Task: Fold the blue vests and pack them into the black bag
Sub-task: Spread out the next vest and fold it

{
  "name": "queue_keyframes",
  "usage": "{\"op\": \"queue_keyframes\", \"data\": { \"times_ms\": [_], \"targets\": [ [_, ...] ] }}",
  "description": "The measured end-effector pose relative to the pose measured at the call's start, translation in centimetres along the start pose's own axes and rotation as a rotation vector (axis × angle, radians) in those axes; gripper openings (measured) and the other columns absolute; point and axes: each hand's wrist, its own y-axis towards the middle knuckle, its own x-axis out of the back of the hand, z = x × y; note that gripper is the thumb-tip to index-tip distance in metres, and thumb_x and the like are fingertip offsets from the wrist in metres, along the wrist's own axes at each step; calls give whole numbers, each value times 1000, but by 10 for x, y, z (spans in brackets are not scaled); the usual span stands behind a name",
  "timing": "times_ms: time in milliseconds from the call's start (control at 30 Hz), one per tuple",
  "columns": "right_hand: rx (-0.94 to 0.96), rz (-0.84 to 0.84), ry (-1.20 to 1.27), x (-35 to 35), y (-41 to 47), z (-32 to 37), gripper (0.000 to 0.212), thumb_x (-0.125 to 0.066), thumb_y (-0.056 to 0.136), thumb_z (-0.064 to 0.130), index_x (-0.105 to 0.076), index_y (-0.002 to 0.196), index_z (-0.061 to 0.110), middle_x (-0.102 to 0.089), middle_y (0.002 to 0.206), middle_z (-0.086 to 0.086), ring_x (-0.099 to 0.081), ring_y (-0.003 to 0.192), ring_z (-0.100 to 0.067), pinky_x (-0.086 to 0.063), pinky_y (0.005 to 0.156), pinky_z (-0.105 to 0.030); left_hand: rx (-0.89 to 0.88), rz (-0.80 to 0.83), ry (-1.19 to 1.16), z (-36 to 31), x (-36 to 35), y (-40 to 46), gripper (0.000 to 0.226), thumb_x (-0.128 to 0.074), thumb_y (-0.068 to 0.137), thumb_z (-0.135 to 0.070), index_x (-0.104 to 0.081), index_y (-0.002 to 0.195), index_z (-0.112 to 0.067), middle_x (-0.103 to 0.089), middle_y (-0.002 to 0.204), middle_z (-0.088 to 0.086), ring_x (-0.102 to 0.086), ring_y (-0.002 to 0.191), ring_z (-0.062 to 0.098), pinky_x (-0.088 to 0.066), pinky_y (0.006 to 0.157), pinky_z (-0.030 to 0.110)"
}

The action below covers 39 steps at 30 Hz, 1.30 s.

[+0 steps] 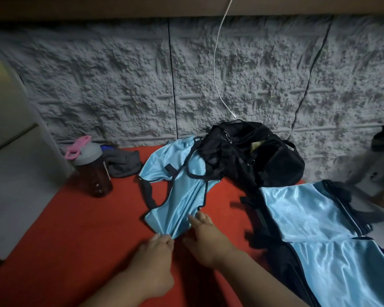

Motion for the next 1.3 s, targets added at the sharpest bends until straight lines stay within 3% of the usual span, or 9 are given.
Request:
{"op": "queue_keyframes", "data": {
  "times_ms": [200,367,533,633,833,1000,1100,1200,1300],
  "targets": [
    [-33,132,-72,-9,-50,36,54,-38,94,45,-46,144,28,-37,150,-11,-29,139,-36,-33,114,-53,-12,94,3,-20,-13,-73,45,-56,81,-16,-58,126,-15,-41,134,-6,-34,134,17,-38,107,35],
    [-30,208,-208,-16,-91,55,46,-47,95,29,-55,140,31,-51,136,-9,-36,138,-26,-37,112,-39,-18,127,-178,-18,-28,-112,37,-55,89,-13,-64,125,-18,-50,131,0,-48,128,16,-39,107,28],
    [-132,235,-349,-17,-120,61,37,-52,90,23,-61,125,17,-63,129,-13,-62,120,-34,-51,96,-38,88,-108,-436,-8,-23,-125,27,-53,75,-16,-61,71,-41,-65,101,-13,-58,89,-1,-47,92,18],
    [-137,298,-379,-15,-129,55,36,-59,85,30,-66,117,18,-69,119,-11,-66,113,-34,-53,84,-36,65,-256,-462,-5,-18,-110,31,-58,84,-13,-68,102,-36,-64,112,-11,-58,104,5,-42,95,16],
    [-127,18,-158,3,-125,47,28,-51,88,32,-54,66,14,-70,94,-13,-66,90,-32,-36,55,-30,106,-59,-177,-6,-27,-91,37,-55,89,-16,-55,125,-26,-59,125,1,-56,121,25,-46,103,34],
    [-162,-127,18,12,-94,44,46,-59,94,33,-59,139,22,-65,133,-7,-61,123,-23,-44,99,-28,121,166,-267,-16,-34,-84,15,-59,87,-17,-57,102,-18,-63,101,0,-65,85,16,-52,75,28],
    [-156,-54,-31,7,-78,38,49,-60,92,32,-56,140,27,-58,138,-4,-55,129,-23,-41,99,-27,124,275,-393,-14,-31,-85,22,-68,79,-27,-62,96,-15,-62,82,-6,-57,63,10,-49,63,25],
    [-101,-14,-84,-2,-71,41,5,-57,90,24,-57,89,29,-61,111,-4,-61,109,-25,-41,81,-28,151,82,-559,-8,-16,-79,7,-67,83,-24,-69,86,-18,-62,65,-9,-55,51,0,-49,53,18],
    [0,-3,-120,-10,-70,48,9,-57,90,22,-50,84,23,-62,104,-6,-60,100,-25,-34,73,-23,159,-214,-488,10,-9,-63,13,-62,89,-23,-67,99,-29,-67,96,-13,-62,90,3,-51,90,24]
  ]
}}
